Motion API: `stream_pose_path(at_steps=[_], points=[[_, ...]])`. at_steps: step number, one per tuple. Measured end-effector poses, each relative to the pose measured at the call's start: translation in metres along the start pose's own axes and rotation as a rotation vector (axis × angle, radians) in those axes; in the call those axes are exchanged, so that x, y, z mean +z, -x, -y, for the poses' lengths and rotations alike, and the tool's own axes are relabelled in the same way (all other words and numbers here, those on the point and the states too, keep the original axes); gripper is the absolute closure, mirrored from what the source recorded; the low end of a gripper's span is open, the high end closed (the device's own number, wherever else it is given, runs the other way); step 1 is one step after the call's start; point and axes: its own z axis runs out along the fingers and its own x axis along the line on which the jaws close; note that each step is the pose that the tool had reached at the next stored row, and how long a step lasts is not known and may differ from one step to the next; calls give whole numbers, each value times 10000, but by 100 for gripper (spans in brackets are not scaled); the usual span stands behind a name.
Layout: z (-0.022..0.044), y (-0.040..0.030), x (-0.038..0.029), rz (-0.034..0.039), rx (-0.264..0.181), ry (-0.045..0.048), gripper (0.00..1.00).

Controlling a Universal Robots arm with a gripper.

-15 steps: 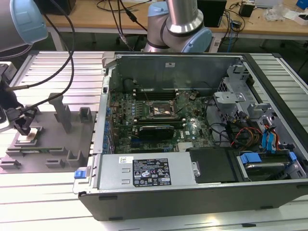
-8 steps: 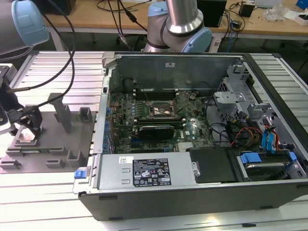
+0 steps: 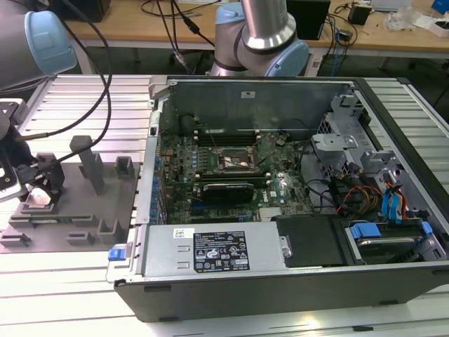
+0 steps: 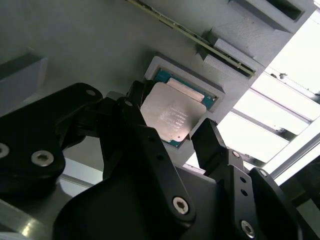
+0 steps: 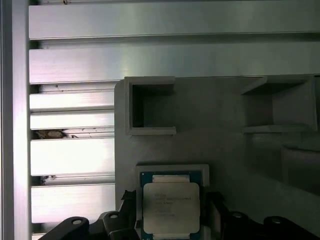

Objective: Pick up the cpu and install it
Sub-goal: 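Pick up the cpu and move it towards the insertion slot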

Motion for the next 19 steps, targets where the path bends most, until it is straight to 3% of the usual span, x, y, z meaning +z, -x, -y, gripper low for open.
stream_pose_path(at_steps=[9, 10, 19], points=[[-2, 0, 0, -1, 0, 0, 35], [-2, 0, 0, 0, 0, 0, 42], [-4, 0, -11, 2, 0, 1, 42]])
